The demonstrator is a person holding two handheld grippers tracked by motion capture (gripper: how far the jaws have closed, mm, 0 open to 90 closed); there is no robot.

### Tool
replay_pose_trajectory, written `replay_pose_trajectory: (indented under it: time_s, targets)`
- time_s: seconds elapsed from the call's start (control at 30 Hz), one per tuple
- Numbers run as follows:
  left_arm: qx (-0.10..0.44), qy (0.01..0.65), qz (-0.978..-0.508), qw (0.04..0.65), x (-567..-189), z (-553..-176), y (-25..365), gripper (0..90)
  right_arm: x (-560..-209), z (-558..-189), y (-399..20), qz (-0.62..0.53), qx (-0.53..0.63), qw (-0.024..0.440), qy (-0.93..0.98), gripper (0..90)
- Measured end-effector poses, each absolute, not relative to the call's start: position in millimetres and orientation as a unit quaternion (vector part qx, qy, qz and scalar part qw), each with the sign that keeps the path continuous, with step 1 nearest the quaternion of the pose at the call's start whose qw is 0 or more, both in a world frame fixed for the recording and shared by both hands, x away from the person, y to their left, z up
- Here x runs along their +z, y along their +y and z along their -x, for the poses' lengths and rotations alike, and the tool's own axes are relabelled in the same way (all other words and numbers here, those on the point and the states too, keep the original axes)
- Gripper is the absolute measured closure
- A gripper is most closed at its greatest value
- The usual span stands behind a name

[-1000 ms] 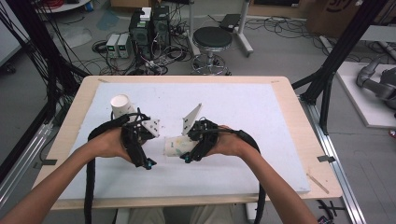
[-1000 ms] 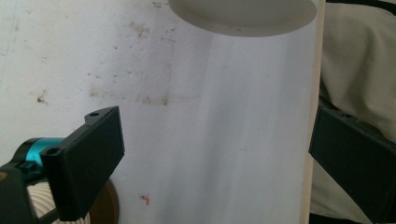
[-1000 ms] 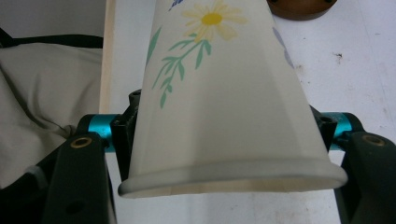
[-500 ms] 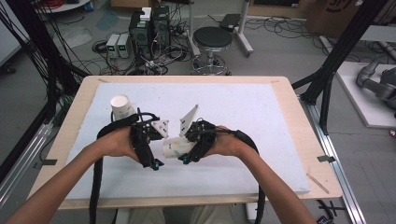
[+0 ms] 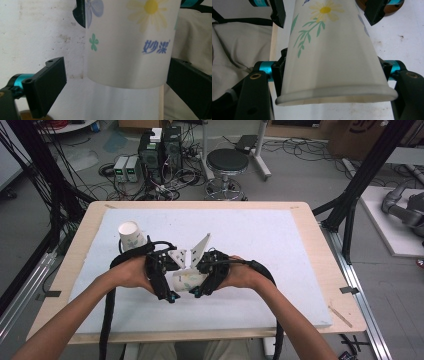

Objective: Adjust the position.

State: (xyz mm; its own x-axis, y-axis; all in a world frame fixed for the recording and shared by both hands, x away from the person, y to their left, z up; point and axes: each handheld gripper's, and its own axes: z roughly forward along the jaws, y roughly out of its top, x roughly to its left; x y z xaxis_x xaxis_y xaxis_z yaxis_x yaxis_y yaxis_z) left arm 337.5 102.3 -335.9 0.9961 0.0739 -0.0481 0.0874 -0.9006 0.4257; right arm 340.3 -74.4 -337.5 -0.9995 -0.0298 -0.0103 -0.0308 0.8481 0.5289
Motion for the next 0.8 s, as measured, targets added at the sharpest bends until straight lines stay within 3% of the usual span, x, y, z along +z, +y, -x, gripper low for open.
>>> replay_pose_trajectory:
  time_s: [0.07,0.4,0.6,0.63,0.8]
  targets:
    - [-0.023,0.036,-0.975,0.219,-335.9,-337.7,101.2,16.2,-337.9,-339.7,-73.4,0.018,0.275,0.0,0.961,33.3]
    - [-0.024,0.031,-0.974,0.222,-337.4,-336.9,96.2,17.3,-339.2,-340.1,-71.4,0.027,0.277,-0.001,0.96,33.3]
    - [-0.032,0.019,-0.973,0.228,-336.7,-336.6,96.2,28.1,-338.7,-339.5,-70.5,0.025,0.281,-0.002,0.959,33.4]
    - [-0.033,0.017,-0.973,0.228,-336.3,-336.2,96.0,33.2,-339.4,-339.3,-69.5,0.026,0.279,-0.002,0.96,33.4]
    - [-0.037,0.035,-0.969,0.241,-338.1,-333.5,95.3,36.1,-340.4,-339.4,-68.6,0.028,0.279,-0.006,0.96,33.9]
